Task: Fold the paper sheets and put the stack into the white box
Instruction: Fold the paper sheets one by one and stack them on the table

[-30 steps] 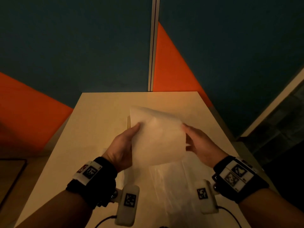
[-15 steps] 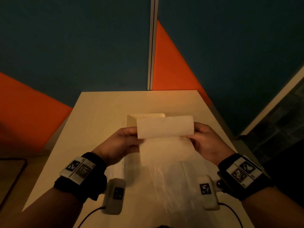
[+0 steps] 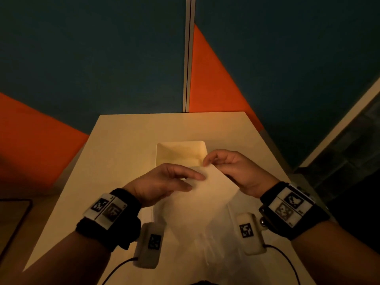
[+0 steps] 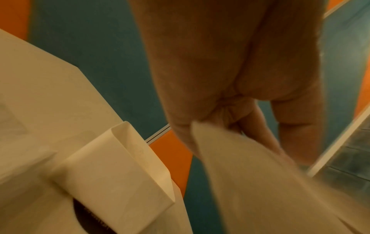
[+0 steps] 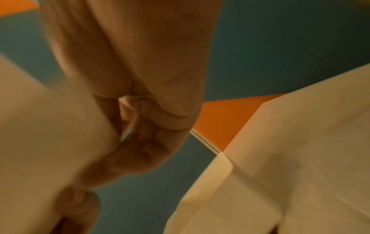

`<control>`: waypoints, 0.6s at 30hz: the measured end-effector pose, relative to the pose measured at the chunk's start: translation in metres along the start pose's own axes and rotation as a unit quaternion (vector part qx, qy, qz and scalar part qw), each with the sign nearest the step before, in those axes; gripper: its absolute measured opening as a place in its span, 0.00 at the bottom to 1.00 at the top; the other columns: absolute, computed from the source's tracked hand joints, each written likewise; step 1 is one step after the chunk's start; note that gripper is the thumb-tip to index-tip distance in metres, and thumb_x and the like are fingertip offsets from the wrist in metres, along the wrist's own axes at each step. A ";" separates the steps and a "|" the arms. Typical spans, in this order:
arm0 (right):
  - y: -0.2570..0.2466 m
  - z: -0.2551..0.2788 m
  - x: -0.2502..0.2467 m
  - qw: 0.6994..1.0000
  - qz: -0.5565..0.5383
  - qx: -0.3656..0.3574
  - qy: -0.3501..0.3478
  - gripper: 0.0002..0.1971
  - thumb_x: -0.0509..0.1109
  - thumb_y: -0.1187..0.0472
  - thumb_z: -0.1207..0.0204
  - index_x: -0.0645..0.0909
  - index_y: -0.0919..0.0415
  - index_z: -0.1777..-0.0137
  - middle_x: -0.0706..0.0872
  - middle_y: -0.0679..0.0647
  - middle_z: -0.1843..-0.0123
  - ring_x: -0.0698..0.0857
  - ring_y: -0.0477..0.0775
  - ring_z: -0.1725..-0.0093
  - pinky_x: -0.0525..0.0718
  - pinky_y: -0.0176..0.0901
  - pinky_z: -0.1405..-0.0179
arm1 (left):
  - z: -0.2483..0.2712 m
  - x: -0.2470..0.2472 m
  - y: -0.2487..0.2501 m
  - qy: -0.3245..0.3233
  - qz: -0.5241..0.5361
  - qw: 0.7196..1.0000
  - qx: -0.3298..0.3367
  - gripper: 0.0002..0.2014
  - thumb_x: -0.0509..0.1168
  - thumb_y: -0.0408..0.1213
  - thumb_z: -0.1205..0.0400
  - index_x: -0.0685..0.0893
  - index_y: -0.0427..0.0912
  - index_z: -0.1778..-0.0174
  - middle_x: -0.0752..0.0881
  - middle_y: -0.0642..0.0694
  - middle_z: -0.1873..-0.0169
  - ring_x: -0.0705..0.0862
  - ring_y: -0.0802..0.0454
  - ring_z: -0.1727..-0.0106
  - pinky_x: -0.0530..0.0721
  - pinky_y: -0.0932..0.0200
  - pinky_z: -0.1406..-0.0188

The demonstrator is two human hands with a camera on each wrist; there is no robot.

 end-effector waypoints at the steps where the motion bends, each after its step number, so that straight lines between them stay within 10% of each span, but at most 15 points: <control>1: 0.005 -0.001 -0.008 1.000 -0.005 0.007 0.028 0.11 0.63 0.72 0.22 0.84 0.57 0.52 0.83 0.64 0.56 0.77 0.58 0.61 0.75 0.44 0.64 | 0.001 -0.009 -0.003 0.037 0.005 0.999 -0.002 0.15 0.68 0.24 0.30 0.91 0.41 0.50 0.89 0.42 0.47 0.87 0.47 0.47 0.86 0.56 0.47; 5: 0.059 0.003 -0.045 0.967 0.210 0.085 0.119 0.14 0.70 0.65 0.24 0.79 0.53 0.40 0.84 0.52 0.44 0.83 0.52 0.45 0.79 0.36 0.55 | 0.018 -0.053 -0.022 0.203 0.048 0.978 -0.013 0.15 0.64 0.20 0.24 0.87 0.38 0.45 0.89 0.43 0.49 0.86 0.44 0.48 0.89 0.56 0.56; 11: 0.158 0.034 -0.046 0.790 0.577 0.198 -0.060 0.48 0.76 0.40 0.35 0.52 0.41 0.18 0.51 0.42 0.16 0.55 0.51 0.18 0.60 0.54 0.22 | 0.060 -0.108 -0.076 0.338 -0.012 0.937 -0.082 0.19 0.66 0.22 0.23 0.81 0.43 0.39 0.82 0.45 0.45 0.83 0.45 0.47 0.83 0.50 0.49; 18: 0.179 0.041 -0.043 0.774 0.606 0.173 -0.063 0.47 0.70 0.38 0.30 0.45 0.39 0.18 0.41 0.39 0.15 0.46 0.50 0.16 0.56 0.56 0.22 | 0.083 -0.132 -0.116 0.370 -0.164 0.901 -0.157 0.27 0.70 0.19 0.28 0.81 0.44 0.35 0.81 0.40 0.43 0.84 0.42 0.50 0.83 0.45 0.43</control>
Point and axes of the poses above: each hand's wrist, its own z-axis away from the middle knuckle, its own x-axis out of the palm, y = z × x, the point moved 8 cm from there along -z, towards the middle knuckle
